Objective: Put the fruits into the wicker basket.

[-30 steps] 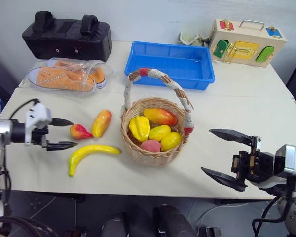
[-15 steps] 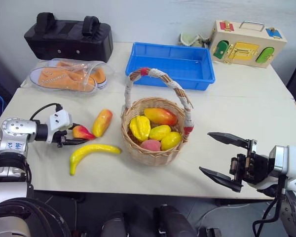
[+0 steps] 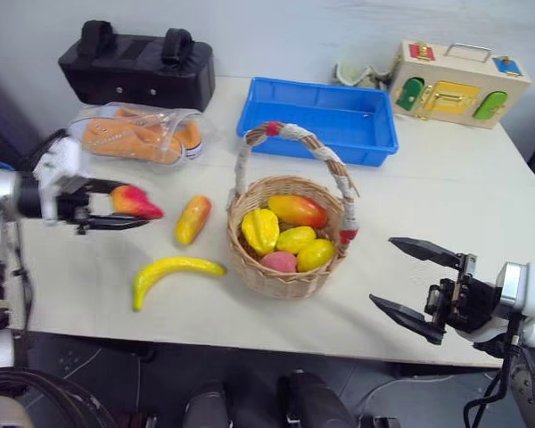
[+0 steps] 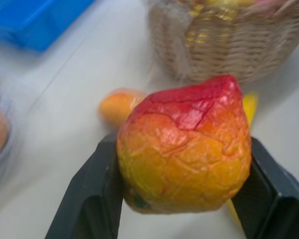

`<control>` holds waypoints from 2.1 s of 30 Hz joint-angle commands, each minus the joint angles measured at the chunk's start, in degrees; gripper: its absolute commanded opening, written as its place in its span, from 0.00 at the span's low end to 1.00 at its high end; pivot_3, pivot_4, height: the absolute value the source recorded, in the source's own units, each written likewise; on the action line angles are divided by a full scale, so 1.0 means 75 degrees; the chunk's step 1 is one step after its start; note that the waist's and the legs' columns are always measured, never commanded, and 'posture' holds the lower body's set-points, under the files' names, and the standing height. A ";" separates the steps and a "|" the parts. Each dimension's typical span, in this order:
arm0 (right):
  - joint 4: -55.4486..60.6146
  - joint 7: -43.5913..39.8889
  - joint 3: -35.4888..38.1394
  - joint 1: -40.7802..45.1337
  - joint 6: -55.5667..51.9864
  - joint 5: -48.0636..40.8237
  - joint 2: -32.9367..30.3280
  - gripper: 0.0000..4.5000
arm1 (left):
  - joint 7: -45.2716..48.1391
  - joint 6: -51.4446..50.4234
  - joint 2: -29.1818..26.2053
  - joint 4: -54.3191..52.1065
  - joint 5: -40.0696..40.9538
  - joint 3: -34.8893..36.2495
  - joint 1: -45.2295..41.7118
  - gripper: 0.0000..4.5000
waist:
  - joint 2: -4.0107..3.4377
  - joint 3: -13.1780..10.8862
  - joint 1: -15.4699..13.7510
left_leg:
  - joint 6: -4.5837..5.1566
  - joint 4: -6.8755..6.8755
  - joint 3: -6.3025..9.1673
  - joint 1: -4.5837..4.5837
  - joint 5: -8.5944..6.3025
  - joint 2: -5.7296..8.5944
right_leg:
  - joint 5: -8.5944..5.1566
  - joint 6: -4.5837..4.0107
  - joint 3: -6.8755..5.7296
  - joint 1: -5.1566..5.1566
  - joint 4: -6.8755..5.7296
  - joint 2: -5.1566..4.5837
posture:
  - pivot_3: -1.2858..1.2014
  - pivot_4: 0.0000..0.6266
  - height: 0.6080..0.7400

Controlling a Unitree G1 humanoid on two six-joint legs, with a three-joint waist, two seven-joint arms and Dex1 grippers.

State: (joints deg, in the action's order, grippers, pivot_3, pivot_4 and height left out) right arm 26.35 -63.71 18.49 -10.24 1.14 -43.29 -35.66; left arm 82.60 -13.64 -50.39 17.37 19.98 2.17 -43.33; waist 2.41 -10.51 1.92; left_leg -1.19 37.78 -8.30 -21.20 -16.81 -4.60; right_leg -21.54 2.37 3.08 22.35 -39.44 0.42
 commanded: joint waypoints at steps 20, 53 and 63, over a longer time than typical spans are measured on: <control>0.0399 0.0621 -0.0084 -0.0056 0.0079 0.0131 0.0158 1.00 | -0.2696 -0.1892 0.1726 -0.4052 0.0549 -0.0145 0.0704 0.99 | -0.0024 -0.0001 0.0203 | -0.0028 0.0004 -0.0009 0.0004 0.0011 -0.0007 | -0.0002 -0.0001 0.0039 0.0011 -0.0011 0.0033 | 0.52 0.24 1.00; -0.0746 -0.0602 -0.1100 0.1563 0.0212 0.0571 0.0247 1.00 | -0.1477 -0.1445 -0.1234 -0.1924 0.0502 0.1779 0.4483 0.99 | 0.0029 0.0013 0.0176 | 0.0011 -0.0064 -0.0004 0.0004 -0.0014 0.0004 | -0.0021 -0.0038 -0.0003 0.0014 0.0035 -0.0007 | 0.52 0.24 1.00; -0.0510 -0.0232 -0.0798 0.1189 0.0316 0.0707 0.0188 1.00 | -0.2284 -0.0784 -0.0906 -0.2020 -0.0632 0.0558 0.4268 0.71 | 0.0029 0.0013 0.0384 | -0.0022 -0.0066 -0.0009 0.0005 0.0004 0.0001 | -0.0021 -0.0037 0.0009 0.0026 0.0022 0.0006 | 0.52 0.24 1.00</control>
State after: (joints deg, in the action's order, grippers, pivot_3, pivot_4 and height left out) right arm 20.33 -65.61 10.44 -1.08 2.43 -37.66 -33.26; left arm 66.34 -21.92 -57.09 2.68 16.11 5.14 -11.92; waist 2.63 -10.42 4.80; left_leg -1.35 37.29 -8.37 -21.15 -16.78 -4.59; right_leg -21.70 2.09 3.16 22.54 -39.28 0.46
